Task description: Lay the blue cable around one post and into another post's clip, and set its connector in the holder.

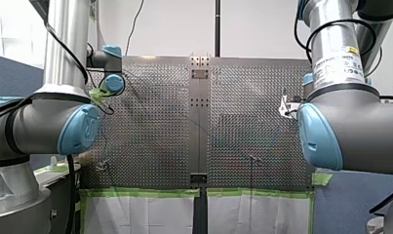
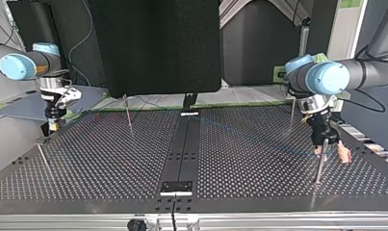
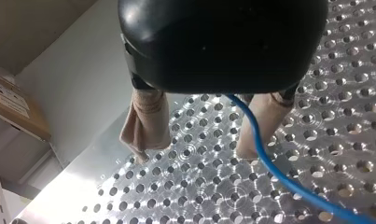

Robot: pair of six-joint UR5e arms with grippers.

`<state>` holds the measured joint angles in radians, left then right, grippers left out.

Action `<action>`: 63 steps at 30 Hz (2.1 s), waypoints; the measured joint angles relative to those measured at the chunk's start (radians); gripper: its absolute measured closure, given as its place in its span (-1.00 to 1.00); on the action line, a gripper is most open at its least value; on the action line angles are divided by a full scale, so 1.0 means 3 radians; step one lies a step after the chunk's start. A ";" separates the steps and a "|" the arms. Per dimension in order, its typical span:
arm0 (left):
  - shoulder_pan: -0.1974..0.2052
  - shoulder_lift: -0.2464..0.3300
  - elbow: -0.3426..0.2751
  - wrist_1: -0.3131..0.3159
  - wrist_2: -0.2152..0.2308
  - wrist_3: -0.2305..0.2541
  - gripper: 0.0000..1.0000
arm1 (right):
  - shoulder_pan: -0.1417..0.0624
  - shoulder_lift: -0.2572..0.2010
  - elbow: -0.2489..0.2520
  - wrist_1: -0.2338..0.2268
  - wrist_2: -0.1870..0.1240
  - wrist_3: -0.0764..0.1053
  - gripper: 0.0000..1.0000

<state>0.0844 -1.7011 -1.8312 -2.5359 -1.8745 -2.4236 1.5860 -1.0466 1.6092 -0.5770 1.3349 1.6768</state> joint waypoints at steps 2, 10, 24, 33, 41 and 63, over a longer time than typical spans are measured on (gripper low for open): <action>0.0000 0.0000 0.0000 0.0000 0.0003 0.0000 -1.00 | 0.0009 -0.0058 -0.0004 0.0059 0.0000 -0.0036 1.00; -0.0001 0.0001 0.0000 0.0000 0.0008 0.0000 -1.00 | 0.0028 -0.0156 -0.0022 0.0333 0.0009 -0.0127 1.00; -0.0001 0.0000 0.0000 0.0000 0.0008 0.0000 -1.00 | -0.0019 -0.0160 -0.0116 0.0486 -0.0004 -0.0064 1.00; -0.0001 0.0000 0.0000 -0.0002 0.0008 0.0000 -1.00 | -0.0022 -0.0164 -0.0272 0.0594 -0.0017 -0.0061 1.00; -0.0001 0.0000 0.0000 -0.0006 0.0008 0.0001 -1.00 | -0.0039 -0.0166 -0.0379 0.0638 -0.0067 -0.0048 1.00; -0.0001 0.0000 0.0000 -0.0004 0.0008 0.0038 -1.00 | -0.0221 -0.0165 -0.0436 0.0687 -0.0455 0.0079 1.00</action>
<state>0.0840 -1.7009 -1.8312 -2.5372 -1.8721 -2.4122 1.5197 -1.0960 1.4784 -0.3708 1.1983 1.7006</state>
